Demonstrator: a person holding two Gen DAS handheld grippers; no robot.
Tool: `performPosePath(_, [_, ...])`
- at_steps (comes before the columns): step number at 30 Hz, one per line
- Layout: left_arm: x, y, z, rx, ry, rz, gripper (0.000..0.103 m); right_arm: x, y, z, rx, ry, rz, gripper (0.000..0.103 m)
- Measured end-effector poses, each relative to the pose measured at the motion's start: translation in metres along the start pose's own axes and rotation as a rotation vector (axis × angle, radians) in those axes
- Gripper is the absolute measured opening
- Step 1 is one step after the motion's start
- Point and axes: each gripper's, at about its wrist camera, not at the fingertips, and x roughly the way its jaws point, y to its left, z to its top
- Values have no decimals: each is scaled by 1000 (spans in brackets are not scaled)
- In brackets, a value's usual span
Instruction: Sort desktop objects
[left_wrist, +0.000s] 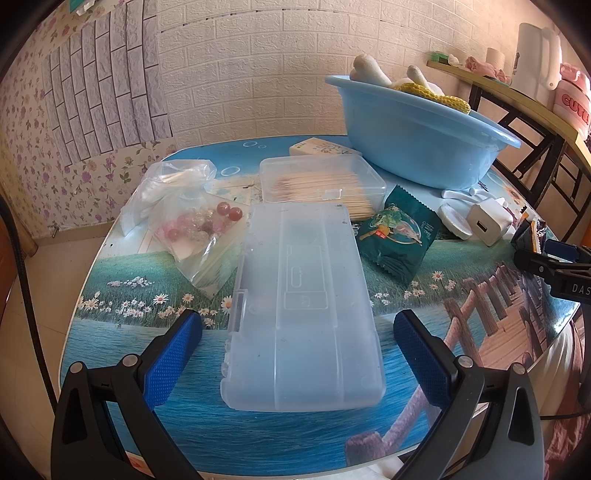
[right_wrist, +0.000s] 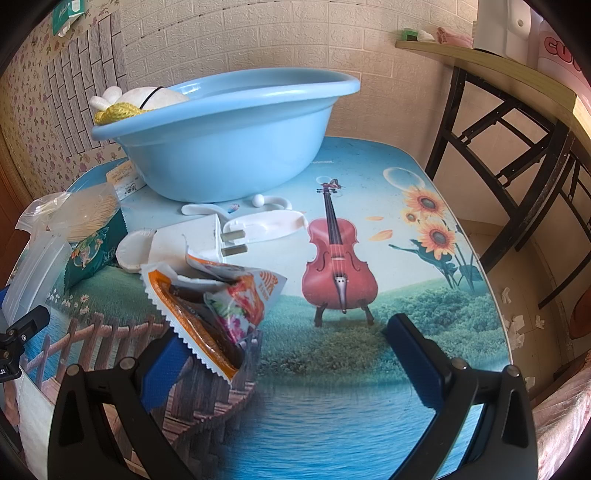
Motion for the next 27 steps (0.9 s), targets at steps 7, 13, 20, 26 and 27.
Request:
performPosePath(7, [0, 1, 0, -1, 0, -2, 103, 0, 0, 0, 2, 1, -2, 103])
performPosePath(13, [0, 2, 0, -2, 0, -1, 103, 0, 0, 0, 3, 1, -2, 103])
performPosePath(20, [0, 2, 0, -2, 0, -1, 103, 0, 0, 0, 3, 1, -3, 103])
performPosePath(26, [0, 3, 0, -4, 0, 0, 103, 0, 0, 0, 2, 2, -2, 103])
performPosePath(27, [0, 3, 0, -4, -1, 0, 103, 0, 0, 0, 2, 1, -2, 103])
